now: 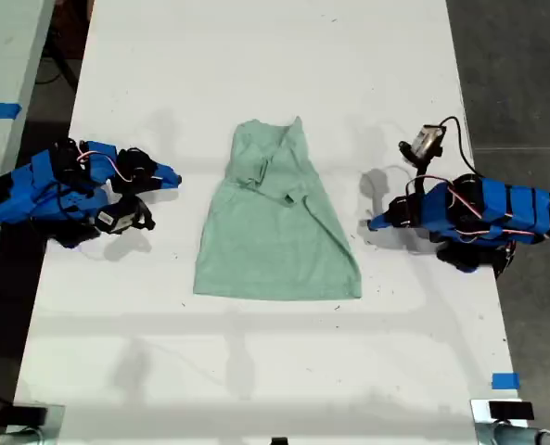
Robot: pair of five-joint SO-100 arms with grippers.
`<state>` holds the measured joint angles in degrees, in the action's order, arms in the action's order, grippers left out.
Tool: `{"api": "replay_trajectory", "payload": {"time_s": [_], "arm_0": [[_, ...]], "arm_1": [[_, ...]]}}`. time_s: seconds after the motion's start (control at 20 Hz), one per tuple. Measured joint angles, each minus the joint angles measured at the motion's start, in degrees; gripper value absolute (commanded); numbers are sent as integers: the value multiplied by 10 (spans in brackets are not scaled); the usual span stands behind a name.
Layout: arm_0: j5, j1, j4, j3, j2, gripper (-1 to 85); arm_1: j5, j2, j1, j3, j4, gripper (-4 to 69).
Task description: Fold t shirt
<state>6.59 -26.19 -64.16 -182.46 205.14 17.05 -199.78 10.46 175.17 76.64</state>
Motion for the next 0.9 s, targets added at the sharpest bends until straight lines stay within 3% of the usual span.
{"api": "replay_trajectory", "payload": {"time_s": [0.1, 0.2, 0.55, 0.9], "arm_0": [[0, -4, 0, -2, 0, 35], [0, -8, 0, -4, 0, 138], [0, 89, 0, -4, 0, 141], [0, 113, 0, -4, 0, 141]], "arm_1": [[0, 0, 0, 0, 0, 15], [0, 0, 0, 0, 0, 15], [0, 0, 0, 0, 0, 15], [0, 0, 0, 0, 0, 15]]}}
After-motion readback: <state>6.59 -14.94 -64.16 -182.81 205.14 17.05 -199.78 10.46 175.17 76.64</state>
